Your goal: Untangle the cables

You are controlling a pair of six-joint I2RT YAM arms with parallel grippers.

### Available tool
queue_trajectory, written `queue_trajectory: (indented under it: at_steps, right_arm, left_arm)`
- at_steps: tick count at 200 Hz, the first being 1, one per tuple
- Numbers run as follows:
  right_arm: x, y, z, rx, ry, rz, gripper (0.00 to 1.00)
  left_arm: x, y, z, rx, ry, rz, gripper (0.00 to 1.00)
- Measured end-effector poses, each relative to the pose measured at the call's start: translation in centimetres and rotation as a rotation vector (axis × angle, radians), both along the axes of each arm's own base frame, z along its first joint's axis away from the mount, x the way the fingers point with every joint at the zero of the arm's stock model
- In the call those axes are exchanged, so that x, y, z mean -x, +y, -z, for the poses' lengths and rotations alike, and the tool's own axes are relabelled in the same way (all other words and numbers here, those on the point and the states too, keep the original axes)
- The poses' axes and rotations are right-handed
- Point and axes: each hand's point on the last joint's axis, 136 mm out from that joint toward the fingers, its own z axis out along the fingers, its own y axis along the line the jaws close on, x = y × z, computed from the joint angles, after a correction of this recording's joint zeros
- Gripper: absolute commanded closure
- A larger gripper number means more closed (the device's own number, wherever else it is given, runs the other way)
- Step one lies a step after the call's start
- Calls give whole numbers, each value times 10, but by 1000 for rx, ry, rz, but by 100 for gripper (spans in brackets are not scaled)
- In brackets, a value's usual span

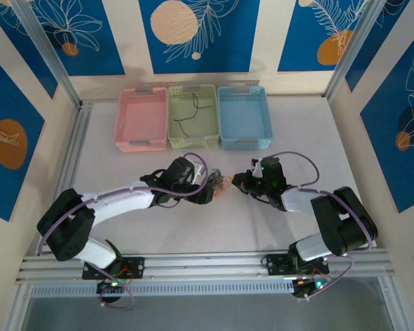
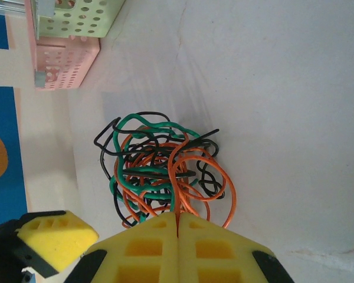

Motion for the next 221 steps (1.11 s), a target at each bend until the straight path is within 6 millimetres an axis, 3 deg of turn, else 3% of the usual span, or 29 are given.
queue_trajectory:
  at_steps: [52, 85, 135, 168, 221]
  right_arm:
    - [-1, 0, -3, -3, -10, 0, 100]
    - [-1, 0, -3, -3, -10, 0, 100]
    - [-1, 0, -3, -3, -11, 1, 100]
    - [-1, 0, -3, -3, -11, 1, 100]
    - [0, -1, -2, -1, -10, 3, 100]
  left_arm:
    - [-29, -17, -19, 1, -76, -45, 29]
    - [-46, -34, -8, -33, -63, -39, 31]
    - [-52, -38, 9, -101, -33, -23, 40]
    - [-52, -37, 29, -142, -6, -24, 58]
    - [-53, -37, 32, -131, -10, -33, 99]
